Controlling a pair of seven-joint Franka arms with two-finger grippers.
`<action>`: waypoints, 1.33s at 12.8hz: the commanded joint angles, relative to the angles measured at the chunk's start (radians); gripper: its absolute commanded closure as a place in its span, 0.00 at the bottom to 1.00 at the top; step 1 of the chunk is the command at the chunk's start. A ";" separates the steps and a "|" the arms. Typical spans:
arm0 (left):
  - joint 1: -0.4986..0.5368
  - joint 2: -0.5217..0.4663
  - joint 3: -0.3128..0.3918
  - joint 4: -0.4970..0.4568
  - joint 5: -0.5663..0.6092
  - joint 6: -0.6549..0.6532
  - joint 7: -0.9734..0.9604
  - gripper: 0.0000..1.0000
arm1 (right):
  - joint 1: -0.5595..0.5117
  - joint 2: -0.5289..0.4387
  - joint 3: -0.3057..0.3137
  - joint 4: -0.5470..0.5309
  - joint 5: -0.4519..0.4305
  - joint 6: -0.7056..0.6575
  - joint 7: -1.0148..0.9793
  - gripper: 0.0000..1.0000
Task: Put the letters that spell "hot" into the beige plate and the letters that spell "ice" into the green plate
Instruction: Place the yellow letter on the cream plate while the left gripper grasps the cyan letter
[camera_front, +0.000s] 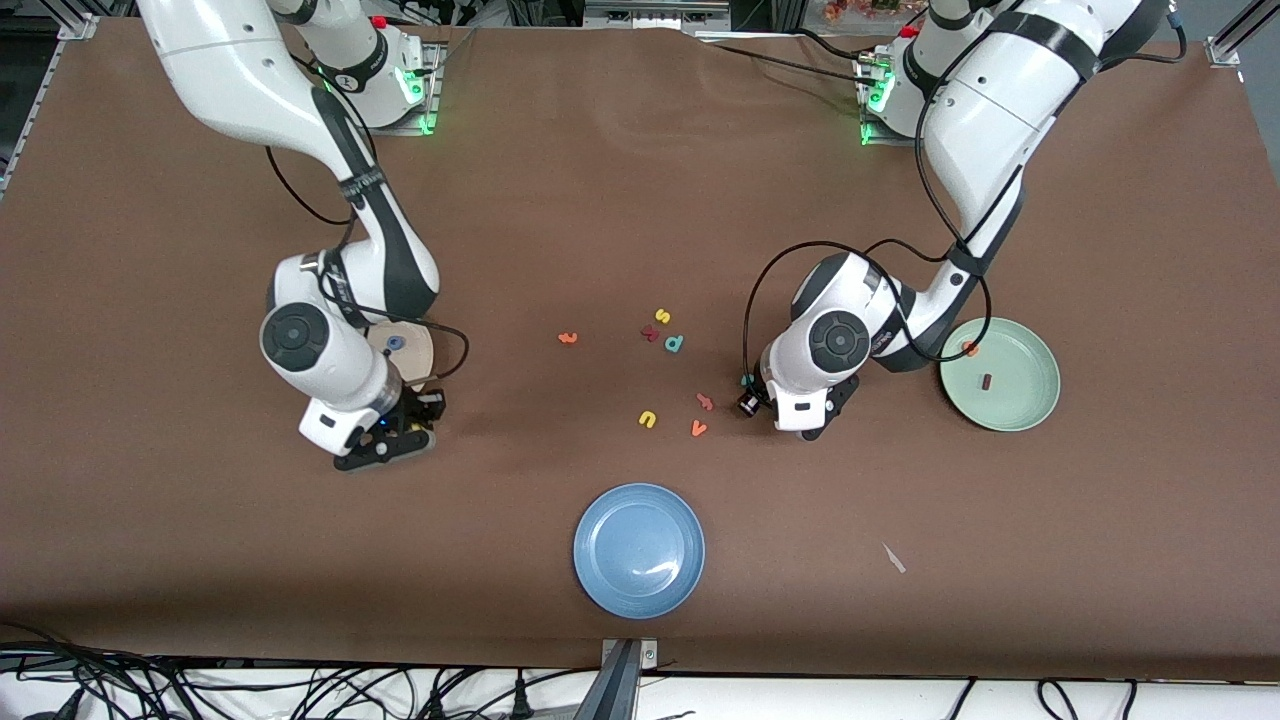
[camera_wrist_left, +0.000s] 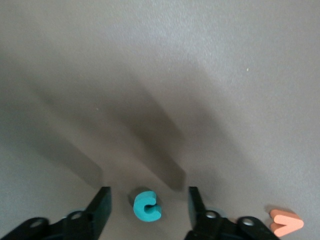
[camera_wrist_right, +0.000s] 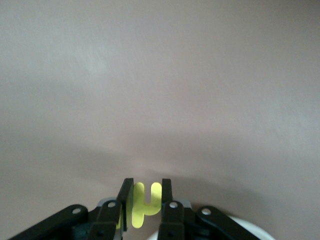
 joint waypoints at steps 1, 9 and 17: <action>-0.023 0.005 0.010 0.013 0.034 -0.005 -0.031 0.46 | -0.050 -0.127 0.010 -0.181 -0.001 -0.001 -0.053 0.82; -0.023 0.007 0.012 -0.002 0.099 -0.002 -0.072 0.61 | -0.080 -0.170 0.038 -0.287 0.086 0.001 0.016 0.08; -0.043 0.010 0.012 -0.002 0.106 -0.002 -0.115 0.61 | 0.224 -0.091 0.061 -0.156 0.081 0.013 0.638 0.08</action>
